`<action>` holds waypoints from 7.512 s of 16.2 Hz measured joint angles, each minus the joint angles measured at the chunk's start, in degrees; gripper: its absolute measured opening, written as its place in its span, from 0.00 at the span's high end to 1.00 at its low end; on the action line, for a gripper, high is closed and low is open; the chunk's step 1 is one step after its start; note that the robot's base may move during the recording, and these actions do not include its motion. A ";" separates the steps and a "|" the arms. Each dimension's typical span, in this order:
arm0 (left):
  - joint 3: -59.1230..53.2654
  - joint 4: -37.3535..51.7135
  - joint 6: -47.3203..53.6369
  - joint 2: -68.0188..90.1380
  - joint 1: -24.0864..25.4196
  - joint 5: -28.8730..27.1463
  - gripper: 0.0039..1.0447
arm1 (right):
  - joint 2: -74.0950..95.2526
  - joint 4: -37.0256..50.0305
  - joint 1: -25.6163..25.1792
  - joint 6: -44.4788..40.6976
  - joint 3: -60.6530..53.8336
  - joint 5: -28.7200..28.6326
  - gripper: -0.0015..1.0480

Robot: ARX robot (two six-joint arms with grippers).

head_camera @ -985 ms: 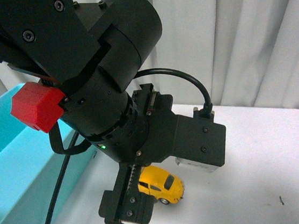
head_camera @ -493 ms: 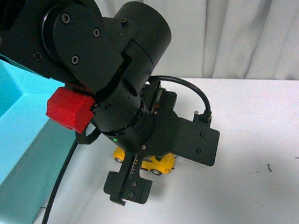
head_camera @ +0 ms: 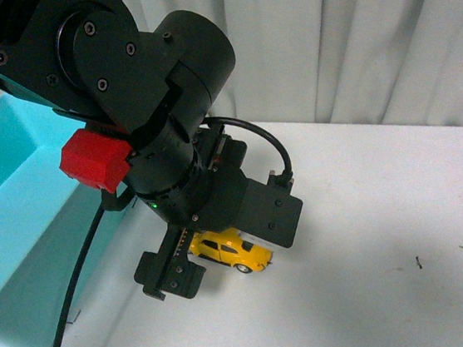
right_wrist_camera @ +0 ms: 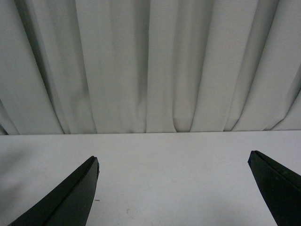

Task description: Wind up and store yellow beetle toy

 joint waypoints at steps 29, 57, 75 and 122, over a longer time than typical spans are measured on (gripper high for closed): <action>-3.45 6.93 -51.17 -15.93 35.71 0.17 0.62 | 0.00 -0.02 0.00 0.00 0.00 0.00 0.06; -34.45 50.49 -79.23 -51.25 30.49 16.31 0.58 | -0.02 -0.02 -0.04 0.00 0.00 0.04 0.06; -56.48 41.38 -82.60 -84.15 18.69 3.96 0.99 | 0.00 -0.02 -0.04 0.00 0.00 0.00 0.06; -58.60 13.81 -82.68 -114.49 18.69 3.96 0.06 | 0.00 0.04 -0.04 0.00 0.00 0.00 0.06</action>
